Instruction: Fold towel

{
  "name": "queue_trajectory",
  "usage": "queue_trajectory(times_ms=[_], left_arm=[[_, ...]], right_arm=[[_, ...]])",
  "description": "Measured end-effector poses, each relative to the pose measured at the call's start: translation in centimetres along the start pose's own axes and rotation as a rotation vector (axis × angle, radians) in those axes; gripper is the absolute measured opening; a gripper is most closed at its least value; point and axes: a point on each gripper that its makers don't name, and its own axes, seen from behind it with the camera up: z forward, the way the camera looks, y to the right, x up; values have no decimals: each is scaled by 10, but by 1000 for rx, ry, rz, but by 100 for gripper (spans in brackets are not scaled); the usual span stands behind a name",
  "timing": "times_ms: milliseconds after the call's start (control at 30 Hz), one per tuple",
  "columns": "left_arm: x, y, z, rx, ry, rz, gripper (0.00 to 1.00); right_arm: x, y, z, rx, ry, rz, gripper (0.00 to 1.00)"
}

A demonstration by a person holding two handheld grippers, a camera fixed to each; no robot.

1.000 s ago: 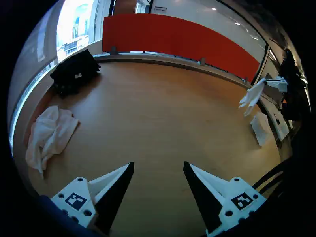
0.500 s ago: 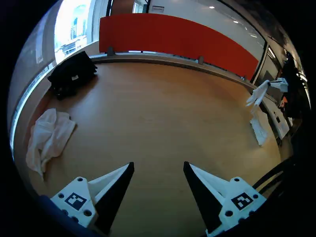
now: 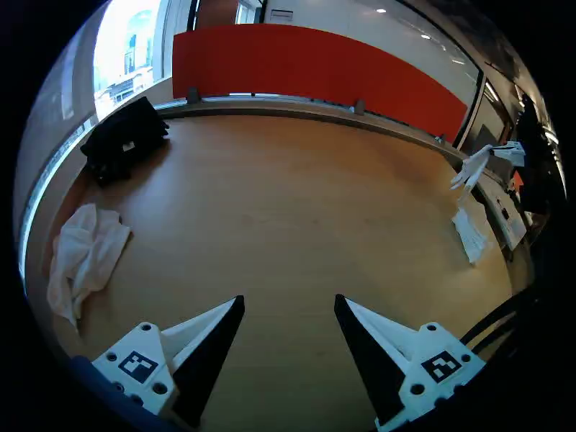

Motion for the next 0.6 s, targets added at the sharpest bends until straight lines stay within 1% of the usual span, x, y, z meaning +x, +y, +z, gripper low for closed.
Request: queue_trajectory(times_ms=[300,600], left_arm=[[2,8,1,-11,-1,14,93],[-1,15,0,-25,-4,27,93]], right_arm=[[-15,4,-14,-18,-11,7,2],[-48,4,-38,-39,-32,50,2]])
